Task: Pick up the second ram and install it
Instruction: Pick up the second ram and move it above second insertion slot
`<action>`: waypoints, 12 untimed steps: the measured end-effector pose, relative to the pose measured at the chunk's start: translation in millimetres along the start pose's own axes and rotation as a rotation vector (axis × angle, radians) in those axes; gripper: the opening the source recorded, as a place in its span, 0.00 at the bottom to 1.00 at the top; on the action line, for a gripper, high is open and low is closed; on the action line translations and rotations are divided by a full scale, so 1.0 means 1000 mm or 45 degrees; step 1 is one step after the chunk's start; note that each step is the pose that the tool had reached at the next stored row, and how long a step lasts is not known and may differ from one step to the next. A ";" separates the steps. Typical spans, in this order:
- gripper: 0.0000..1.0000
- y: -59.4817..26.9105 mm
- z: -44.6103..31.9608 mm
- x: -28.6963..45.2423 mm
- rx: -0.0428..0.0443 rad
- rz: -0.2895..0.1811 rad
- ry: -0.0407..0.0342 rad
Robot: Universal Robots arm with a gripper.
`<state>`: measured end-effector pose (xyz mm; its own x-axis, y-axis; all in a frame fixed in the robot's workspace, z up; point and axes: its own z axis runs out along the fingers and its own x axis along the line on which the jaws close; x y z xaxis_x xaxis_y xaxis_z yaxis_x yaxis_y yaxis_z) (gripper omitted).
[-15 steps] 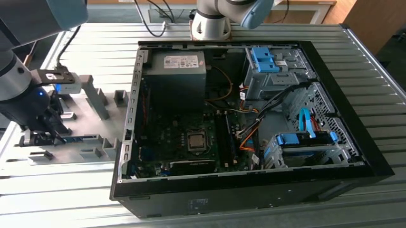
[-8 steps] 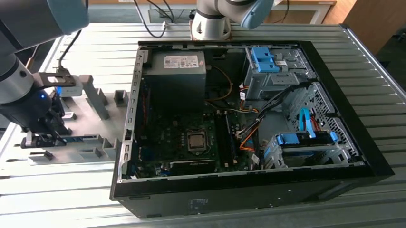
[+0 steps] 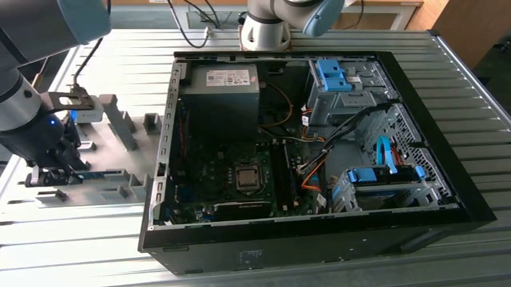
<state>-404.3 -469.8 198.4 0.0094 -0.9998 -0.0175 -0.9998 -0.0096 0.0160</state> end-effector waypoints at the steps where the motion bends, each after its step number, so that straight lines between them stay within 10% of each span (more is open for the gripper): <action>1: 0.35 0.0000 0.0000 0.0000 0.000 0.000 0.0001; 12: 0.28 -0.0002 0.0049 -0.0042 0.000 0.002 0.0004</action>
<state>-404.2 -465.5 193.5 0.0079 -0.9998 -0.0172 -0.9998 -0.0082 0.0162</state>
